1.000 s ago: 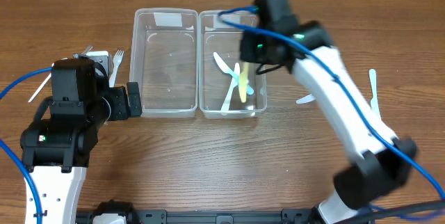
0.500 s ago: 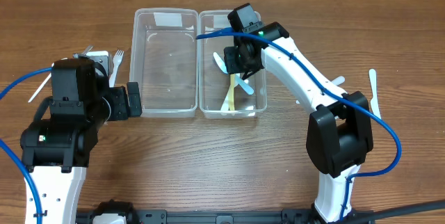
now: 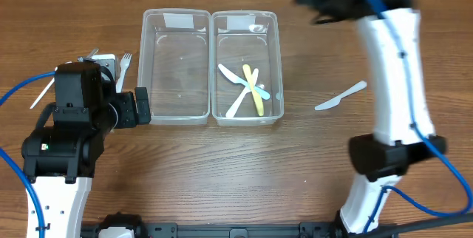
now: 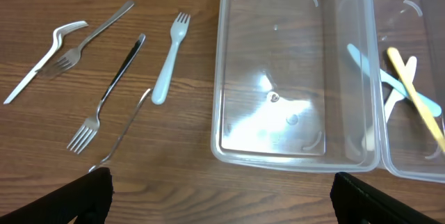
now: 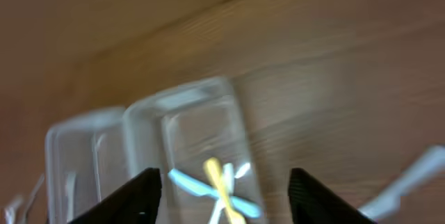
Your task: Pack container
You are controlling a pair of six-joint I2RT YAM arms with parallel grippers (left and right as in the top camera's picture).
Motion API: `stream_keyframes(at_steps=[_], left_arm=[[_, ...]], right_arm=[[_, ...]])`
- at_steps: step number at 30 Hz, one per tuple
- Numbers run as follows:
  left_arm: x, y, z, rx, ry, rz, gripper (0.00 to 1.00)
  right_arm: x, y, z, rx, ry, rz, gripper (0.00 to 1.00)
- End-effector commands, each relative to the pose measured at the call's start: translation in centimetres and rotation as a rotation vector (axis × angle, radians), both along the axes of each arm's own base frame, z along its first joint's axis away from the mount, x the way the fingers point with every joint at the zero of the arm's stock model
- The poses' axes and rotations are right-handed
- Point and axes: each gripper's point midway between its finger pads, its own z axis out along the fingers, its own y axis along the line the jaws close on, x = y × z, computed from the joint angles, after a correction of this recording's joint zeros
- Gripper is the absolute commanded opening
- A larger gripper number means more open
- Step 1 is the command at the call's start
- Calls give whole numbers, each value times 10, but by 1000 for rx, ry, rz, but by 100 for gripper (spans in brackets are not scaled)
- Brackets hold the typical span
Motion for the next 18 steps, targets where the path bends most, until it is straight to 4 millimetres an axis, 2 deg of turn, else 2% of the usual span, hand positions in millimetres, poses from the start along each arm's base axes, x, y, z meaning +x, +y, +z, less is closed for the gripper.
stream_keyframes(at_steps=[1, 5, 8, 12, 17, 18], left_arm=[[3, 3, 8, 9, -20, -3, 100], [3, 3, 8, 9, -20, -3, 100], [3, 3, 8, 9, -20, -3, 100], [3, 3, 8, 8, -20, -2, 100], [3, 3, 8, 9, -21, -3, 100], [3, 3, 8, 8, -21, -2, 100]], right_arm=[[-2, -77, -17, 138, 94, -268, 64], [-13, -135, -61, 184, 247, -437, 70], [-18, -161, -101, 223, 362, -500, 73], [-25, -176, -159, 230, 520, -540, 74], [-33, -174, -220, 228, 656, -548, 76], [-34, -174, -227, 229, 665, -549, 75]])
